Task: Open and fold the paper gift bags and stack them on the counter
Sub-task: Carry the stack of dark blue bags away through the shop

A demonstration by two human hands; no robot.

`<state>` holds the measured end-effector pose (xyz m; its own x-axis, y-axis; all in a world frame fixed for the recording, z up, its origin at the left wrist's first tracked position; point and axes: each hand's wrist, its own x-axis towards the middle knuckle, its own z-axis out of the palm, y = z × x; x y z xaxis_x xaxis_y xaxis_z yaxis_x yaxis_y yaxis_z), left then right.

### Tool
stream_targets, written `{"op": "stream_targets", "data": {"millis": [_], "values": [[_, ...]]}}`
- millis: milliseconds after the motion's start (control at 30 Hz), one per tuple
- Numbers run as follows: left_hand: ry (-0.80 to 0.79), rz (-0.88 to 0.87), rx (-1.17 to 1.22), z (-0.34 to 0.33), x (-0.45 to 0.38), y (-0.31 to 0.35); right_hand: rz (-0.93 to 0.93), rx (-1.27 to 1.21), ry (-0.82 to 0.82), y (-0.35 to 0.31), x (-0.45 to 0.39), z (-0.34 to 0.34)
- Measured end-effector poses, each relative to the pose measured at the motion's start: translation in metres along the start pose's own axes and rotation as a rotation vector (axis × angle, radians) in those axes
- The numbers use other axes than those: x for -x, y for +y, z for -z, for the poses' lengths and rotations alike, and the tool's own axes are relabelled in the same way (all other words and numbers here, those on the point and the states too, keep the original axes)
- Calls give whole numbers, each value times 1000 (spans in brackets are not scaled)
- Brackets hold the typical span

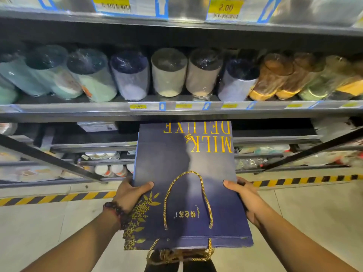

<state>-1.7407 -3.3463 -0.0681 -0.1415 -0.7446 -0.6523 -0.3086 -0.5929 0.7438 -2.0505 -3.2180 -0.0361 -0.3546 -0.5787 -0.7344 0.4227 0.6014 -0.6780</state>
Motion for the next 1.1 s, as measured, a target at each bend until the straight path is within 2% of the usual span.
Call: {"op": "stream_targets", "data": {"millis": [133, 267, 467, 600, 800, 867, 1000, 1100], "values": [[-23, -6, -2, -5, -17, 14, 0, -3, -1, -13, -22, 0], [21, -19, -10, -17, -34, 37, 10, 3, -23, -36, -46, 1], [15, 29, 11, -32, -84, 68, 14, 13, -17, -70, -108, -2], [51, 22, 25, -38, -117, 81, 46, 93, -67, -100, -135, -10], [120, 73, 4, -41, -129, 96, 30, 125, -75, -137, -97, -30], [123, 114, -40, -41, -127, 90, -2, 104, -90, -137, -86, -26], [107, 140, -63, -42, -126, 89, -131, 62, -162, -111, -116, 9], [127, 174, -84, -41, -123, 92, -144, 121, -110, -107, -119, 11]]}}
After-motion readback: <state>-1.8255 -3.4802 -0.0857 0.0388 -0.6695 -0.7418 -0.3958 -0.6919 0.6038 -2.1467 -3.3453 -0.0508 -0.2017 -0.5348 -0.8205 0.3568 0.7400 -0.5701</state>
